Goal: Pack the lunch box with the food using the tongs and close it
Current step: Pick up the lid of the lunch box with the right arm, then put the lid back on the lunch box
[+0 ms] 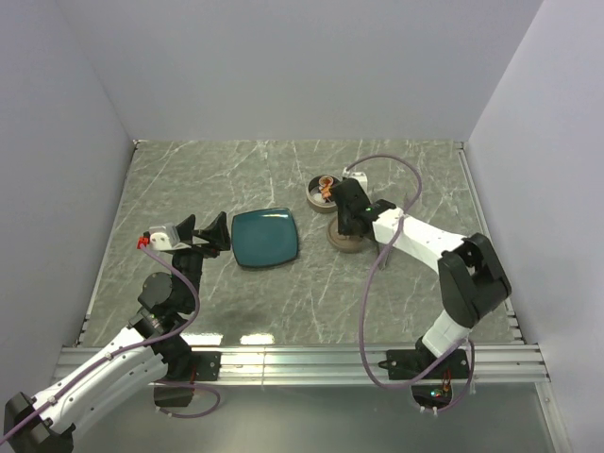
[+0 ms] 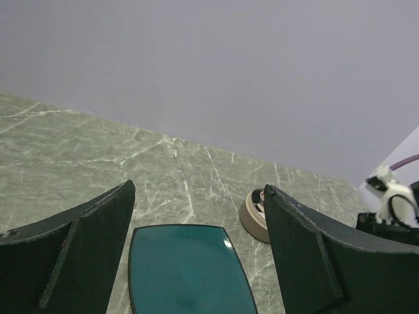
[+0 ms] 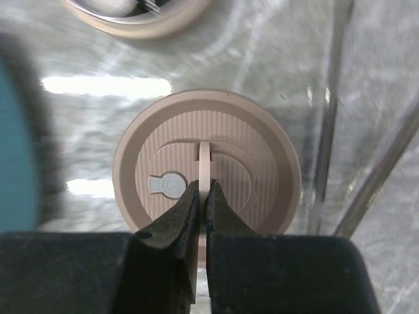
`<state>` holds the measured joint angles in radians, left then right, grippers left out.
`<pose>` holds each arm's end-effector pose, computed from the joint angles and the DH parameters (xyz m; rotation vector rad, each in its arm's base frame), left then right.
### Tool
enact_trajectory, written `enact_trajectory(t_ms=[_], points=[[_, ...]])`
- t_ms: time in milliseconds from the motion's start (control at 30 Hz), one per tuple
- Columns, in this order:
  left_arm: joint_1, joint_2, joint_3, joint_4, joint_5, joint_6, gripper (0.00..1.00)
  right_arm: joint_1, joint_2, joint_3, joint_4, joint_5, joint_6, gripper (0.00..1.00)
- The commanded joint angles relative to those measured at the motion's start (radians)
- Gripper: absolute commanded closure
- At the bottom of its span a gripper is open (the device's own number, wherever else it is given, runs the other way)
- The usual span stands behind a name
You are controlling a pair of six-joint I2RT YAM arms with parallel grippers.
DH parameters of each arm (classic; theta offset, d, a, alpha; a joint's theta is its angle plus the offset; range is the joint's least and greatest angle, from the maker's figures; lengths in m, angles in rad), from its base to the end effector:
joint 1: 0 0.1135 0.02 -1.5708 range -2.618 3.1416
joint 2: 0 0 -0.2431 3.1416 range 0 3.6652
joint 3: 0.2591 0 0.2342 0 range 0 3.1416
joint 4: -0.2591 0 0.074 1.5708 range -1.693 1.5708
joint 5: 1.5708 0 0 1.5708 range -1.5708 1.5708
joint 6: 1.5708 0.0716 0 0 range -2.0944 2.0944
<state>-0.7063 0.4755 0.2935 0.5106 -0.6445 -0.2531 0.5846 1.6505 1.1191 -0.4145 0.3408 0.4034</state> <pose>0.1508 -0.0721 0.2852 -0.2754 1.2924 -0.4176 0.3032 0.1719 0.1781 -0.0856 2.4394 0.0041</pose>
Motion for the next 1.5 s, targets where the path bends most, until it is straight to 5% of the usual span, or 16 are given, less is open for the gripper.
enact_trajectory(t_ms=[0,800,1467], points=[[0.004,0.005,-0.004,0.023,0.006,-0.002,0.14,0.014,-0.075,0.016,0.068,-0.046,-0.047,1.00],[0.005,0.074,0.004,0.062,0.029,0.026,0.15,-0.127,0.305,0.579,0.036,-0.336,-0.190,1.00],[0.007,0.063,-0.002,0.065,0.037,0.026,0.15,-0.213,0.546,0.775,-0.098,-0.356,-0.189,1.00]])
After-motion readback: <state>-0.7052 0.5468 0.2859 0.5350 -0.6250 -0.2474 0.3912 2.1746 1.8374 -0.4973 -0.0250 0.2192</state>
